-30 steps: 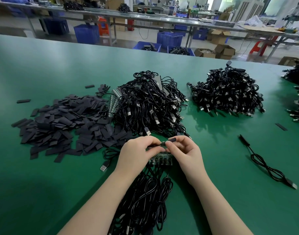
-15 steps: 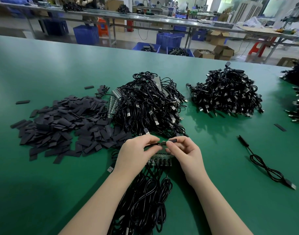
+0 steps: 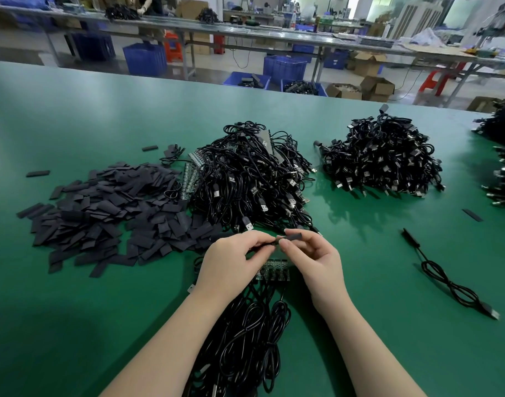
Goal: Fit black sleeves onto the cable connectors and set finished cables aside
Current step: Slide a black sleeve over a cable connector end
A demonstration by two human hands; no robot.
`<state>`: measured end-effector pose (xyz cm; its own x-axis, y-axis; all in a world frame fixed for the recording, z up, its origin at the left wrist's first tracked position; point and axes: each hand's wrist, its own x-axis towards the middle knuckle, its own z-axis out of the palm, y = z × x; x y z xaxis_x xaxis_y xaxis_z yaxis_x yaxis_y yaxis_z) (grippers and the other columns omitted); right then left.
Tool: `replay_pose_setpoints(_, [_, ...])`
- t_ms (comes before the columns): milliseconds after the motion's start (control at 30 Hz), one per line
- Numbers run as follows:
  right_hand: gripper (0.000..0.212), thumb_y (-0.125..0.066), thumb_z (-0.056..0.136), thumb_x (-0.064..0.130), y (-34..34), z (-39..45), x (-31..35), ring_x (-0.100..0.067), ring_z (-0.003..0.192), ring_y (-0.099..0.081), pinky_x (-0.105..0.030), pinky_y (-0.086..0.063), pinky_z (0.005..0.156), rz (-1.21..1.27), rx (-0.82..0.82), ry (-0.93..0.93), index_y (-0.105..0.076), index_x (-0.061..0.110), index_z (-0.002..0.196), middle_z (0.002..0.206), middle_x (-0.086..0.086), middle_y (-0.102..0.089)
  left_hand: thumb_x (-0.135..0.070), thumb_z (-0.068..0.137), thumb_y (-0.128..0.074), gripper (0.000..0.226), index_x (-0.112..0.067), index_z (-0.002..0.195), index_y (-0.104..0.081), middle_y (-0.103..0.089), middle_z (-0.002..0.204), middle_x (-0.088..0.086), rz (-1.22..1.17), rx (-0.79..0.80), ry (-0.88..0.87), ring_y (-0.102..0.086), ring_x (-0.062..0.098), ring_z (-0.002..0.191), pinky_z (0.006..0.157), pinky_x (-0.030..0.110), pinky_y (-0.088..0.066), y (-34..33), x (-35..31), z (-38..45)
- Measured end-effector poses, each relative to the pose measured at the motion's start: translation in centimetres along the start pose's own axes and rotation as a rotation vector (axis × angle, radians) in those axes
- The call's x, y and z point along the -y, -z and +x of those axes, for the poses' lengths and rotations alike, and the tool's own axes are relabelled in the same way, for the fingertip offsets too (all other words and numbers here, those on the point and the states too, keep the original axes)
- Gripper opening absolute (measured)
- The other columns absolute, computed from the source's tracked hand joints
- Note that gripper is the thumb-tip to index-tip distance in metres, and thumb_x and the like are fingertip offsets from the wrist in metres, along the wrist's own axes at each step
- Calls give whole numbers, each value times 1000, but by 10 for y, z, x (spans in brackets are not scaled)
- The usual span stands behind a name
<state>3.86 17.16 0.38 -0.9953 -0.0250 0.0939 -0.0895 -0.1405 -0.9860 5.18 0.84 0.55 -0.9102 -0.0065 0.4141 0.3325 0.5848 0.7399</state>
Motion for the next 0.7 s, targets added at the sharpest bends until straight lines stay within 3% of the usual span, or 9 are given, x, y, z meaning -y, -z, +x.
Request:
replay_pose_setpoints(267, [17,-76,84,12,0,1,-2,-17,79,-63,-20,-53,77,-11,0,-4,-76,29,85,73,-18,-58,-18,83,-76,18,-24,99,-78,-73,92,-18,-62,-68,-55,-66,-8,87,78,14,-53,-2,1,1])
replay_pose_setpoints(467, [13,-76,85,12,1,1,-2,-21,79,-67,-20,-53,78,-20,39,1,-74,25,87,75,-34,-61,-17,82,-76,23,-25,104,-77,-66,87,-33,-107,-68,-29,-66,-10,86,78,11,-51,-2,-1,0])
replay_pose_setpoints(600, [13,-75,86,10,0,0,-2,-15,76,-69,-17,-52,74,-60,48,21,-73,22,89,75,-16,-72,-17,82,-75,20,-24,101,-78,-74,91,-20,-83,-42,-46,-67,-7,86,77,15,-53,0,1,1])
replay_pose_setpoints(700, [29,-75,86,10,-4,-2,-3,-10,79,-69,-17,-53,75,-132,-2,72,-69,27,110,84,-1,-76,-20,83,-74,19,-25,101,-78,-73,95,-19,-63,-67,-36,-65,-10,86,77,12,-51,-1,2,3])
